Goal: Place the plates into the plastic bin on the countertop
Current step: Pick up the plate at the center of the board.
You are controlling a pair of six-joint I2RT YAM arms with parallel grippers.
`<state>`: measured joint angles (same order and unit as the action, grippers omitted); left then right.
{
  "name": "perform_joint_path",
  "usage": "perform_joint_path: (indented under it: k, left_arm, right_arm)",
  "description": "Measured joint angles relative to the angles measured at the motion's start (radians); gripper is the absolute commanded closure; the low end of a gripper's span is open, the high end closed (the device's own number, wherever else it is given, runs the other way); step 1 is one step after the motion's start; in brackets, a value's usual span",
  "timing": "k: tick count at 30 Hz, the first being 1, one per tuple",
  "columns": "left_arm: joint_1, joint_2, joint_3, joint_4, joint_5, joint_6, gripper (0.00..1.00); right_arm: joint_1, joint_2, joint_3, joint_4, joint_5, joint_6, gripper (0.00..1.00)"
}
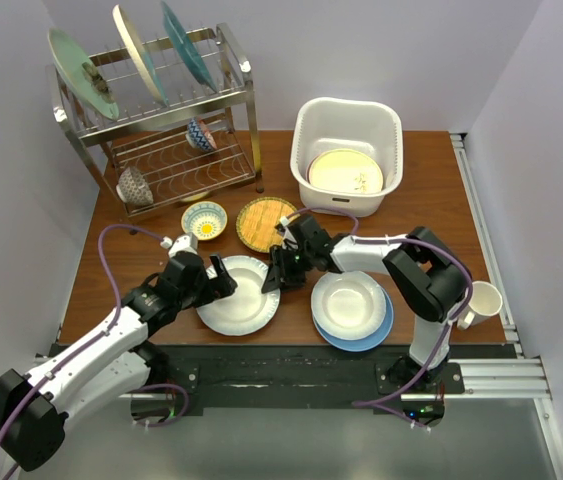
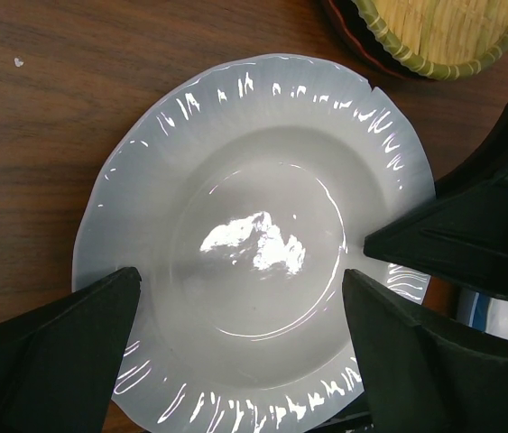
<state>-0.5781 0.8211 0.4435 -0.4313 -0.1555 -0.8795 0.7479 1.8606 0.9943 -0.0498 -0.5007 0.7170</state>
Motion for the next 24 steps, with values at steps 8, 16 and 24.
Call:
perform_joint_path:
  k: [8, 16, 24]
  left_arm:
    - [0.000, 0.000, 0.000, 0.001, 0.002, 0.004, 0.01]
    - [0.000, 0.000, 0.000, 0.000, 0.003, 0.006, 0.01]
    - [0.000, -0.002, 0.000, -0.004, 0.003, 0.008, 0.01]
  right_arm:
    - [0.006, 0.018, 0.000, 0.038, -0.037, 0.028, 0.79]
    - [0.005, 0.018, 0.000, 0.039, -0.041, 0.028, 0.80]
    - [0.015, 0.021, 0.001, 0.042, -0.042, 0.035, 0.80]
